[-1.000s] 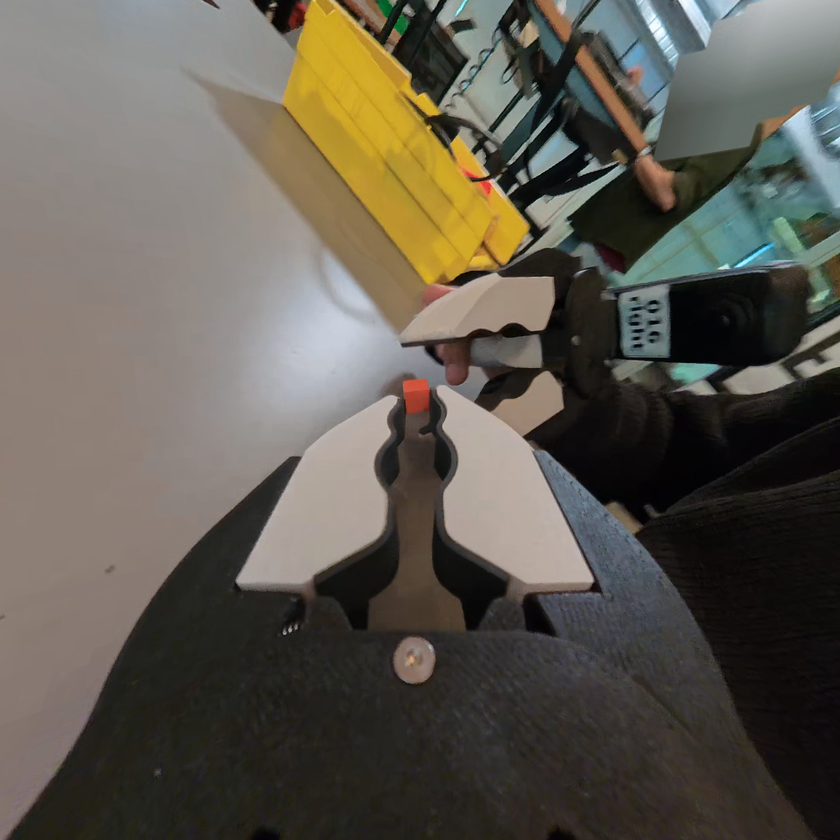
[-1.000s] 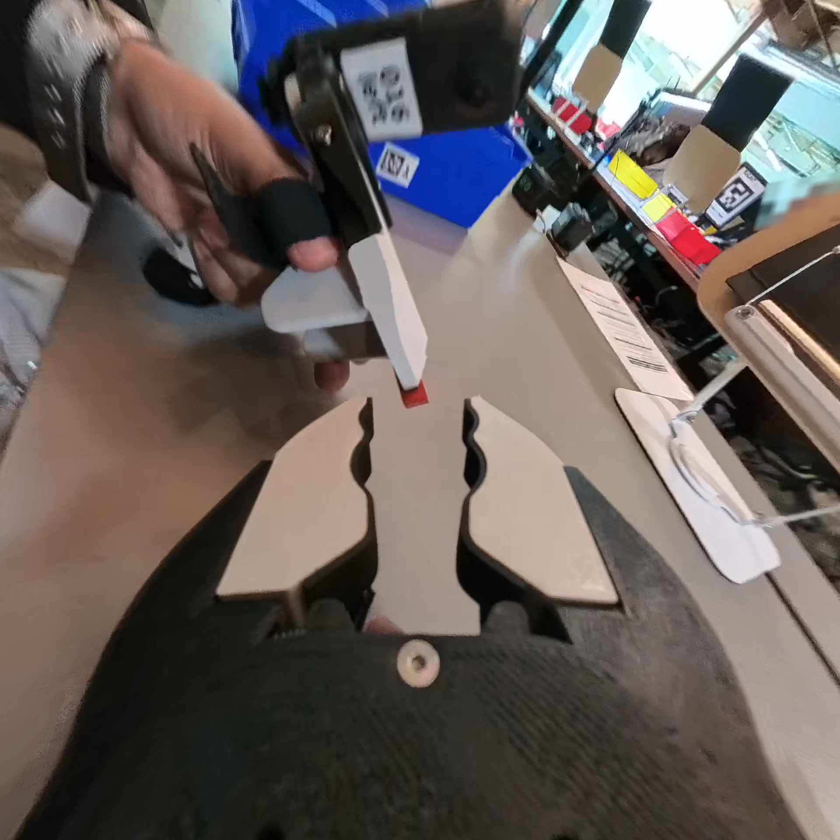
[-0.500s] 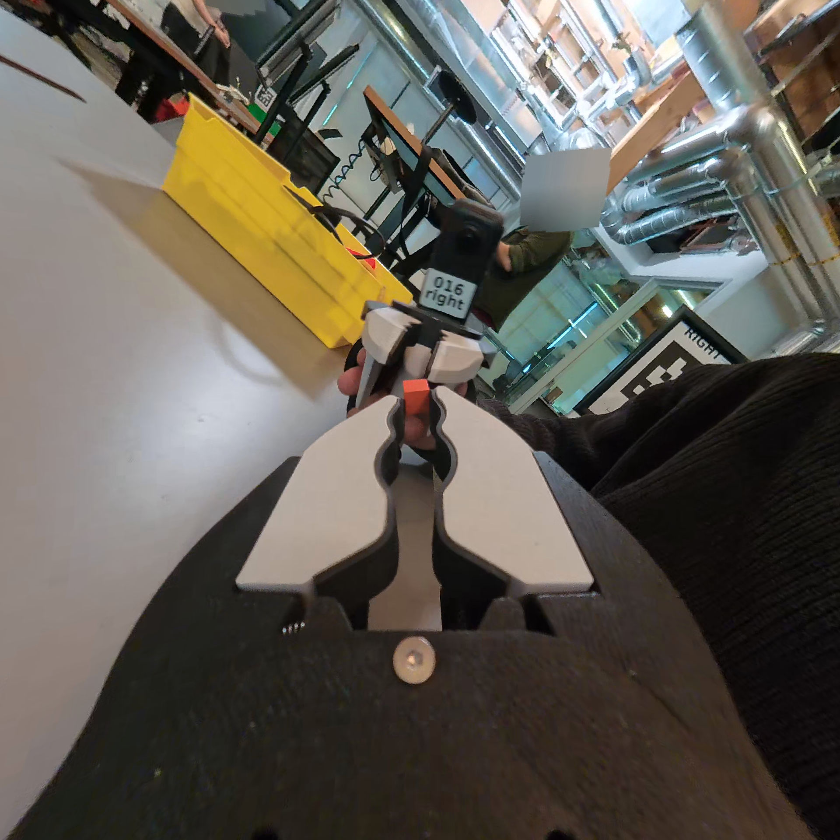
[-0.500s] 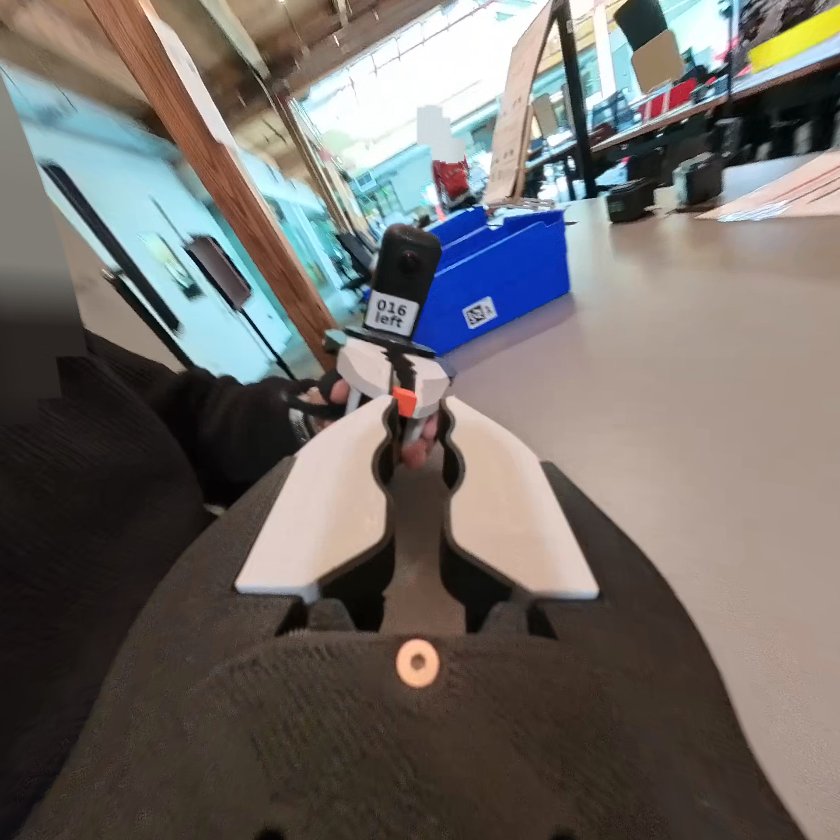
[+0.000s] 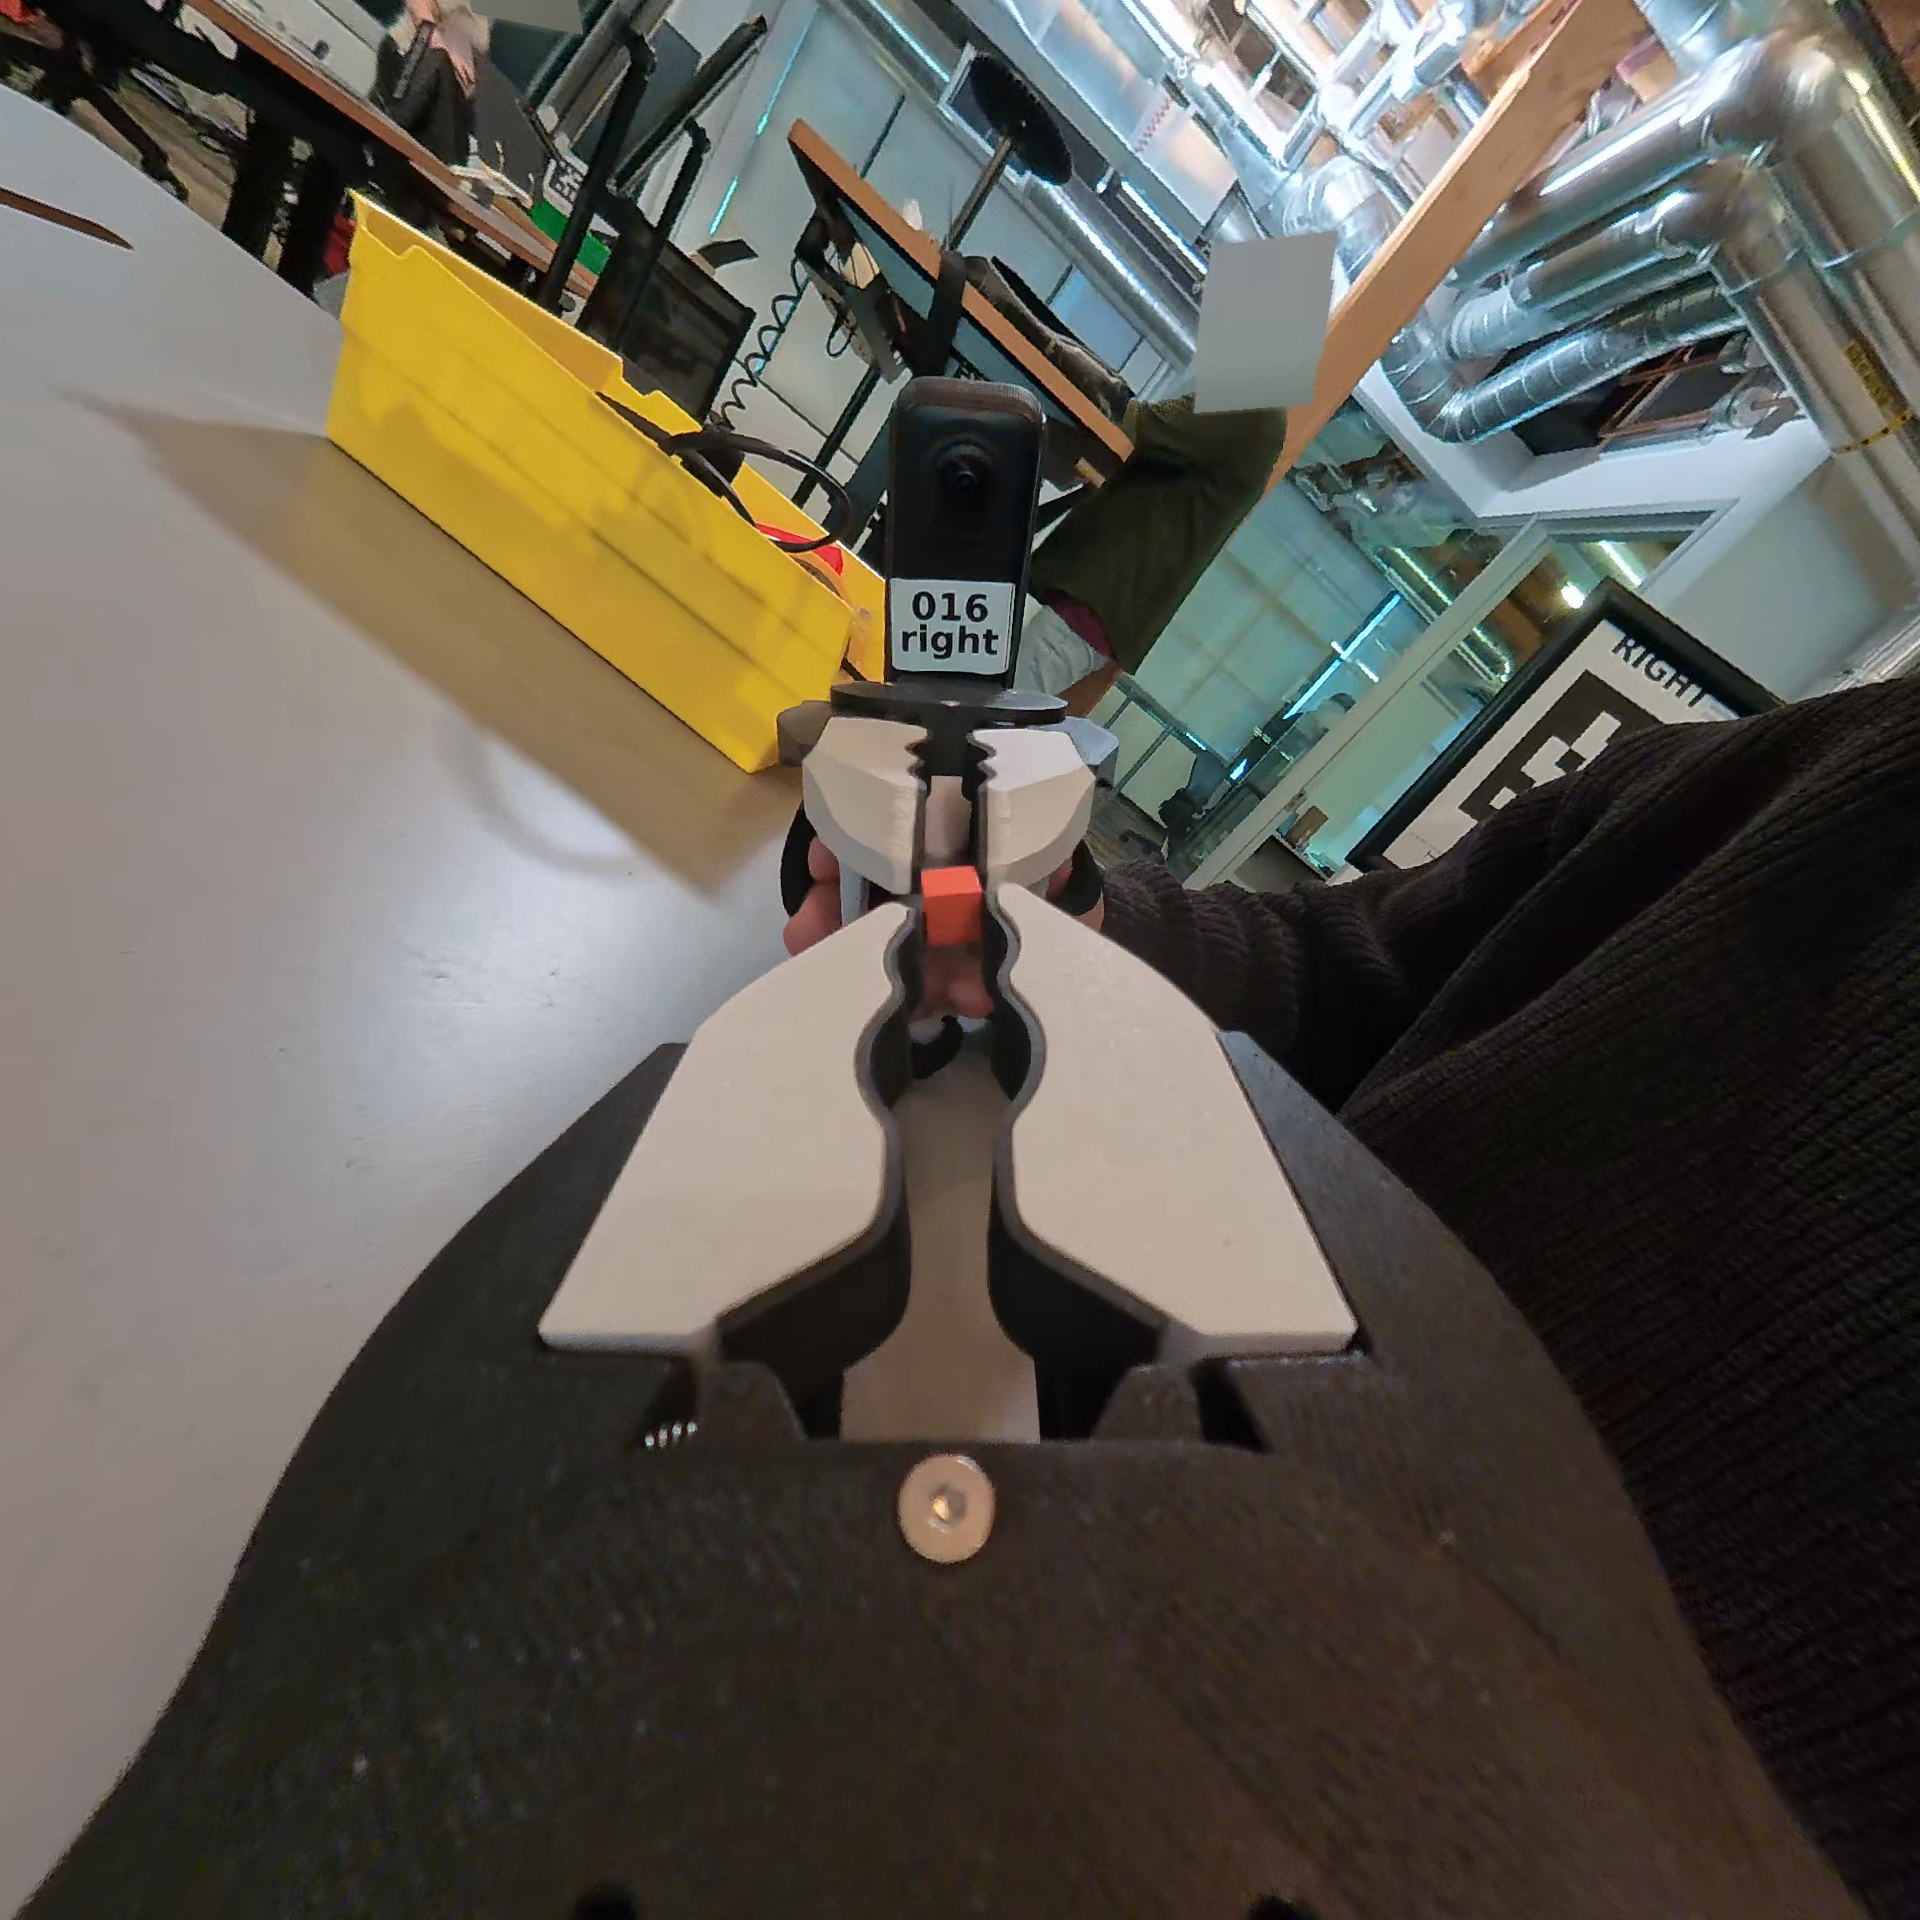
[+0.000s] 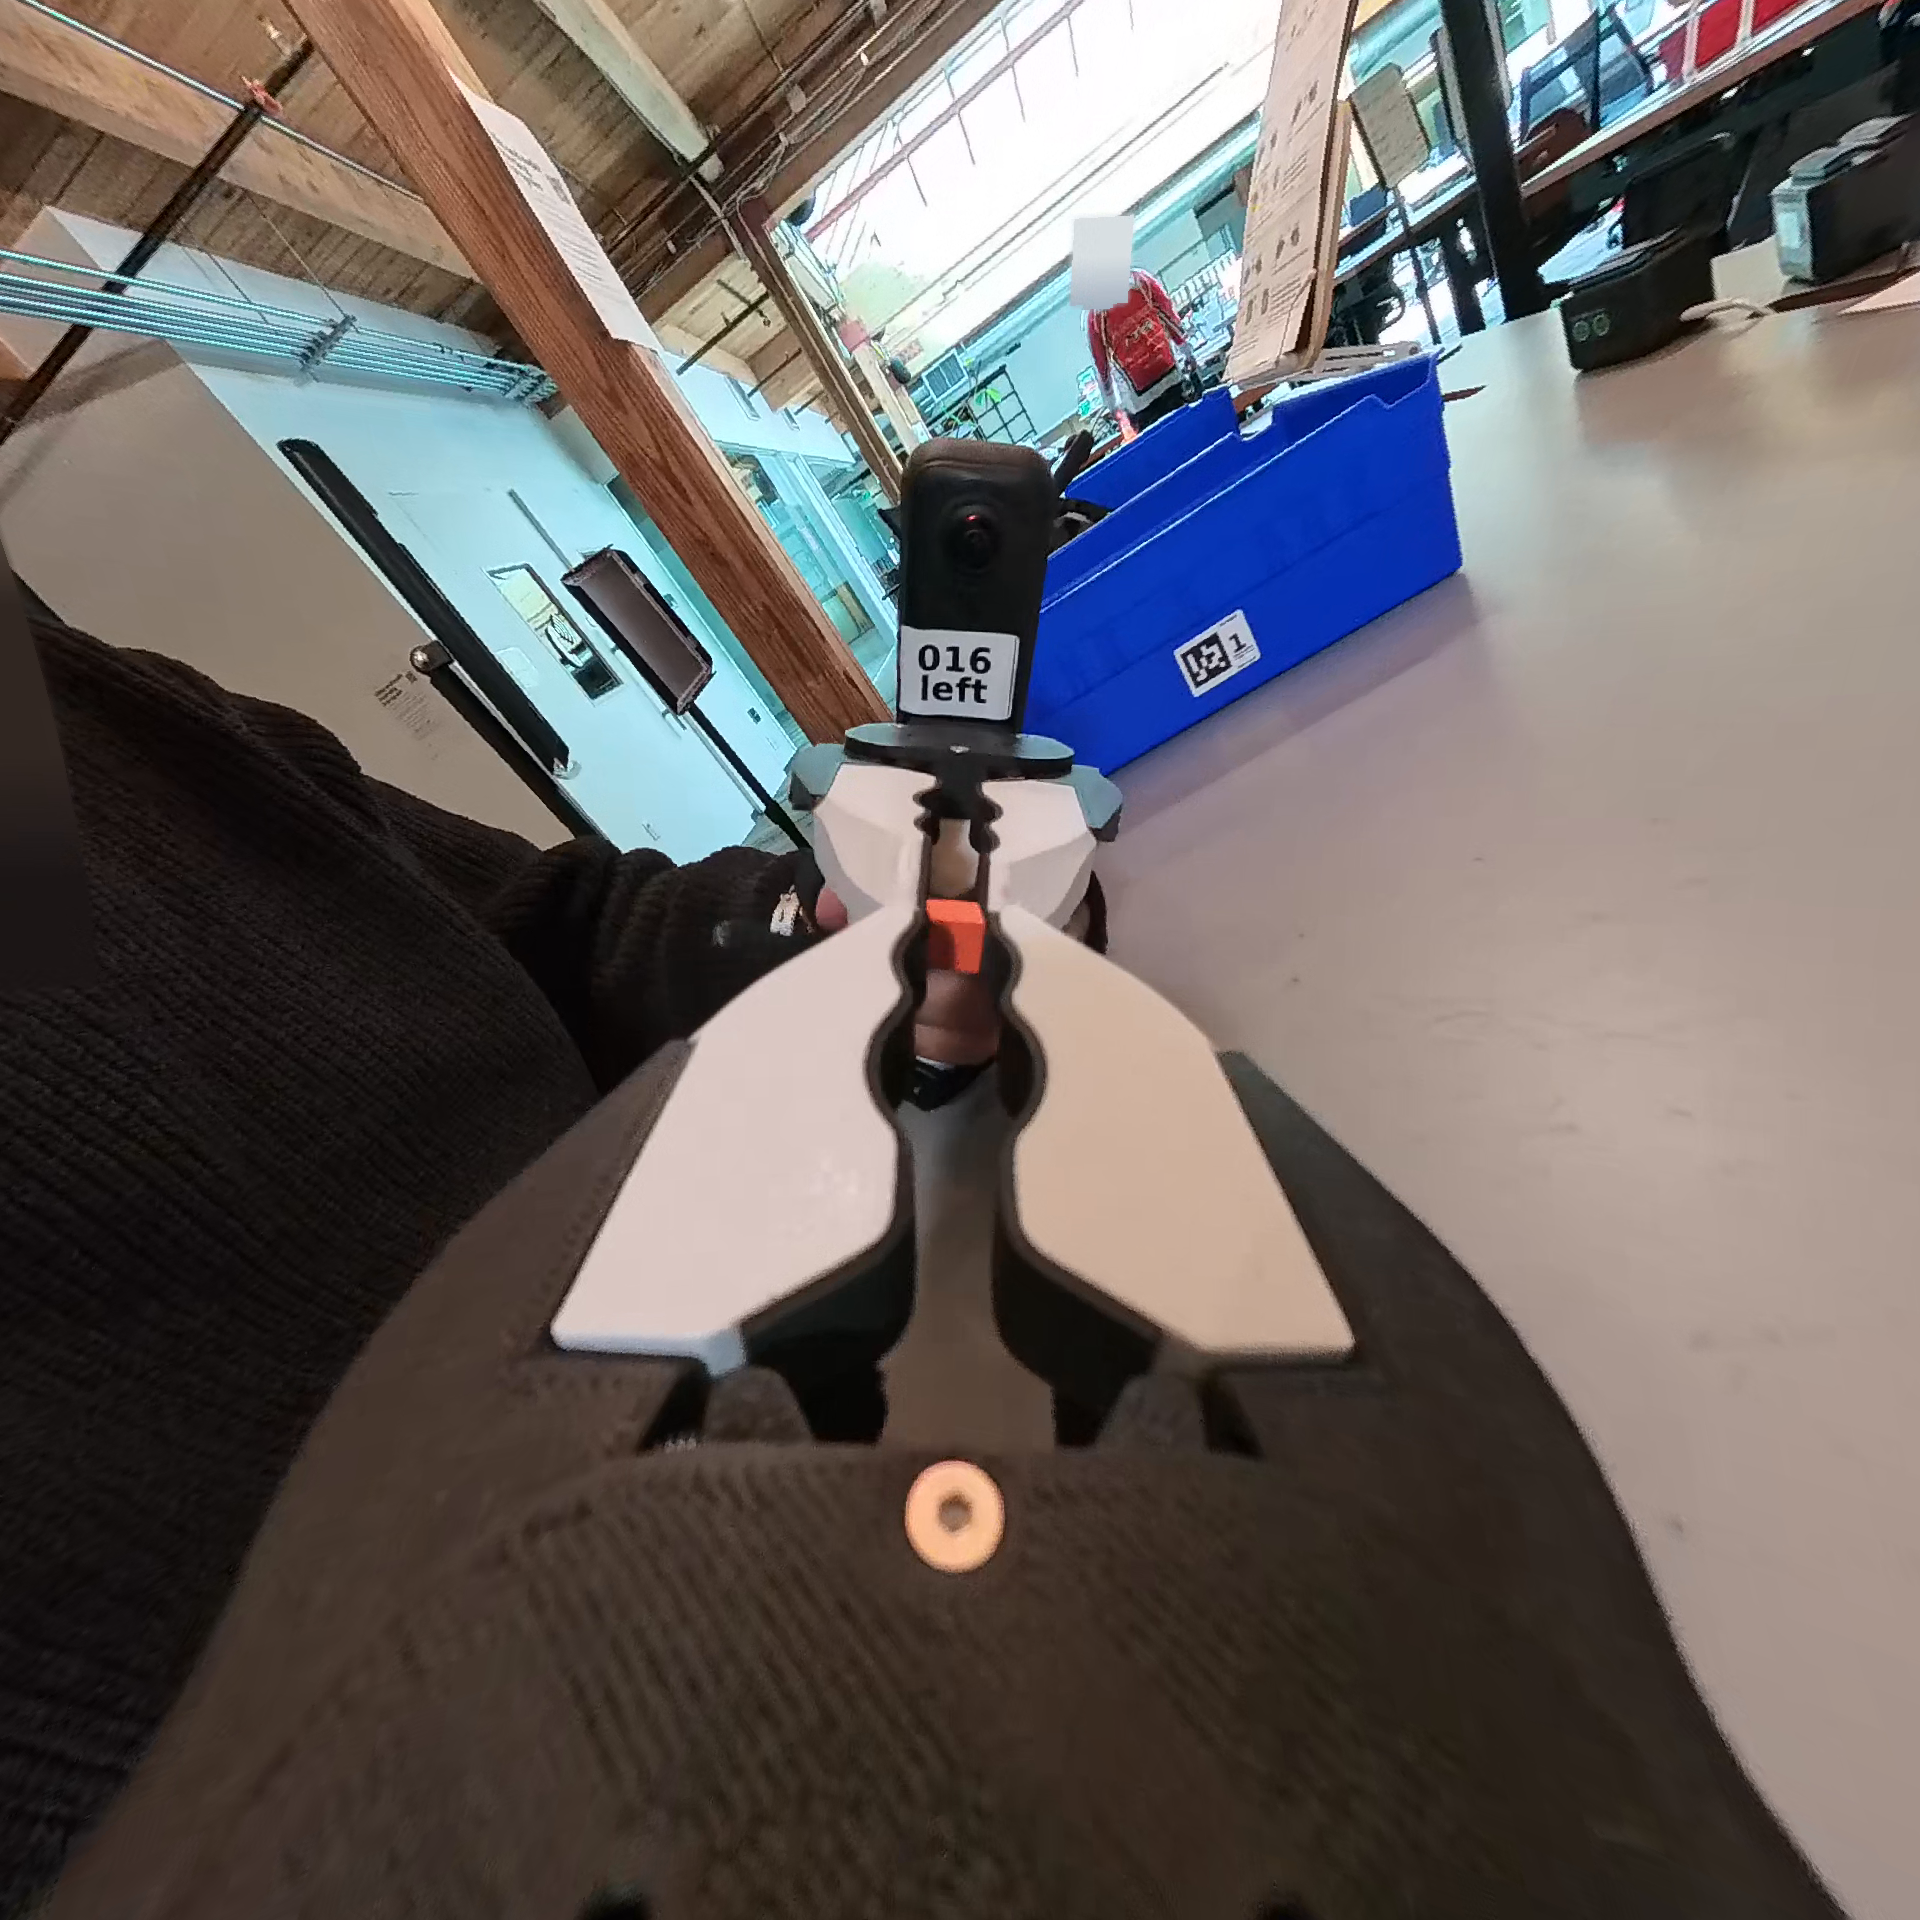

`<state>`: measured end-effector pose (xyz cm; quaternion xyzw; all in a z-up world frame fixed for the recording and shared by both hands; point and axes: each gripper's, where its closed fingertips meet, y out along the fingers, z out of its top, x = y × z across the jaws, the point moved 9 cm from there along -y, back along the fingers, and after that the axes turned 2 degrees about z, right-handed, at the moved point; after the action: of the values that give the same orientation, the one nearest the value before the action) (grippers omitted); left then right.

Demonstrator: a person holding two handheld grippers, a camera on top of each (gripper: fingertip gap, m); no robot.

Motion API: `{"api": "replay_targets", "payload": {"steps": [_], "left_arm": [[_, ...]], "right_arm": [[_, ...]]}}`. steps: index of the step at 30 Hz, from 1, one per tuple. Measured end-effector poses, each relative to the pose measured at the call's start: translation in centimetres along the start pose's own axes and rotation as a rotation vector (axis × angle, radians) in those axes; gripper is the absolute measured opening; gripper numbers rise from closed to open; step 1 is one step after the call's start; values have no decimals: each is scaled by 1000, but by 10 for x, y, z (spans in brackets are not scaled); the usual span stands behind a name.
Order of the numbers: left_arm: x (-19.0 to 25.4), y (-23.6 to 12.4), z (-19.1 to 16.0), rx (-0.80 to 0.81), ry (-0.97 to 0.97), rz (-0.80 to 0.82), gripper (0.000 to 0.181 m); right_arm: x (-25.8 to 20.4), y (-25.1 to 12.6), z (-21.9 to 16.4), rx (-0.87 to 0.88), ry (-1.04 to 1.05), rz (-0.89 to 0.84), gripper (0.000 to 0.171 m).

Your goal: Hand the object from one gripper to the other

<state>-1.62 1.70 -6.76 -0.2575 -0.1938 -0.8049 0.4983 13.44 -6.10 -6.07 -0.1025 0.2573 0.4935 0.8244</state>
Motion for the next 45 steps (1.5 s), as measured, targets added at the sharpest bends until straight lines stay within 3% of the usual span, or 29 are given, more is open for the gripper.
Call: {"api": "replay_targets", "payload": {"steps": [7, 13, 18, 26, 35, 39, 45], "left_arm": [[1, 1, 0, 8, 4, 1, 9], [3, 4, -3, -29, 139, 126, 36], [9, 4, -3, -47, 385, 267, 39], [18, 12, -16, -163, 791, 388, 26], [18, 10, -16, -165, 803, 363, 20], [19, 10, -17, -184, 805, 341, 10], [18, 9, -14, -191, 742, 316, 10]], "right_arm": [[-1, -1, 1, -3, 6, -4, 10], [3, -10, 2, 57, 95, -37, 10], [12, -12, -3, 80, 247, -30, 10], [23, -10, -15, 57, 556, 65, 10], [26, -8, -24, -24, 711, 140, 10], [26, -7, -26, -29, 728, 160, 10], [25, -6, -26, -19, 705, 165, 12]]}}
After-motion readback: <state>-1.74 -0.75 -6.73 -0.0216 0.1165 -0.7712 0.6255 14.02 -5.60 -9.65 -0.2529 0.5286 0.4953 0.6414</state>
